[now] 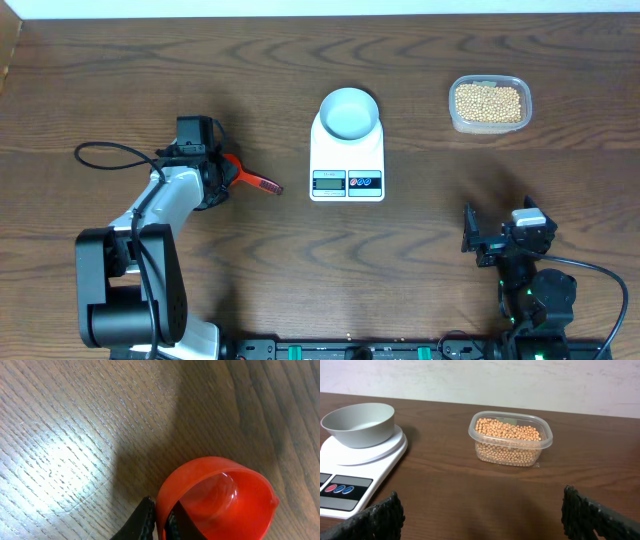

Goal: Scoop item into bowl and weigh 50g on scale
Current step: 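Lower the left gripper and grasp the red scoop's cup rim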

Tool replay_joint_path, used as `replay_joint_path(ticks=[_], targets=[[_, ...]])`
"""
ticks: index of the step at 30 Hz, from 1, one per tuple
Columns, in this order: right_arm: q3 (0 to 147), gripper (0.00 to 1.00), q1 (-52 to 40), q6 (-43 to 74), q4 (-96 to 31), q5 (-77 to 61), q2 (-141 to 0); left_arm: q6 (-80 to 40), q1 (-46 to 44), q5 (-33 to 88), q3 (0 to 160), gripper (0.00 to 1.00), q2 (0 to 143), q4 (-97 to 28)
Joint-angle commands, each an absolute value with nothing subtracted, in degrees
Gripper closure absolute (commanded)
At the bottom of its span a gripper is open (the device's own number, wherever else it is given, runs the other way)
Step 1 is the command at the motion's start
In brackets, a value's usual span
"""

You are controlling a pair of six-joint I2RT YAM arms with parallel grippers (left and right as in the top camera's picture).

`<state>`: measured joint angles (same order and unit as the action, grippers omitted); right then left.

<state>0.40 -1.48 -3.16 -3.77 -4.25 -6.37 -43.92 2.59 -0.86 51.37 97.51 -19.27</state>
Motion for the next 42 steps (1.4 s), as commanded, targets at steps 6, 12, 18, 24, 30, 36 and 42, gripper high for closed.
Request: replay_joint_path(ticks=[6, 12, 18, 24, 30, 36, 42], targets=[[0.3, 0.01, -1.8, -2.8, -3.9, -4.4, -6.4, -44.2, 2.8, -2.2, 51.5, 0.89, 98.1, -19.1], [0.3, 0.01, -1.8, -2.8, -3.9, -4.4, -6.4, -44.2, 2.8, -2.2, 51.4, 0.9, 99.3, -19.1], [0.3, 0.01, -1.8, -2.8, -3.9, -4.4, -6.4, -44.2, 2.8, -2.2, 51.4, 0.91, 100.1, -19.2], [0.3, 0.01, -1.8, -2.8, -3.9, -4.4, -6.4, -44.2, 2.8, -2.2, 51.4, 0.92, 100.1, -19.2], [0.3, 0.01, -1.8, -2.8, -3.9, -4.4, -6.4, -44.2, 2.8, -2.2, 51.4, 0.93, 100.1, -19.0], [0.3, 0.01, -1.8, -2.8, -3.9, -4.4, -6.4, -44.2, 2.8, -1.9, 51.4, 0.93, 100.0, -19.0], [0.3, 0.01, -1.8, -2.8, -3.9, -4.4, -6.4, -43.7, 2.8, -0.8, 51.4, 0.93, 100.0, -19.2]])
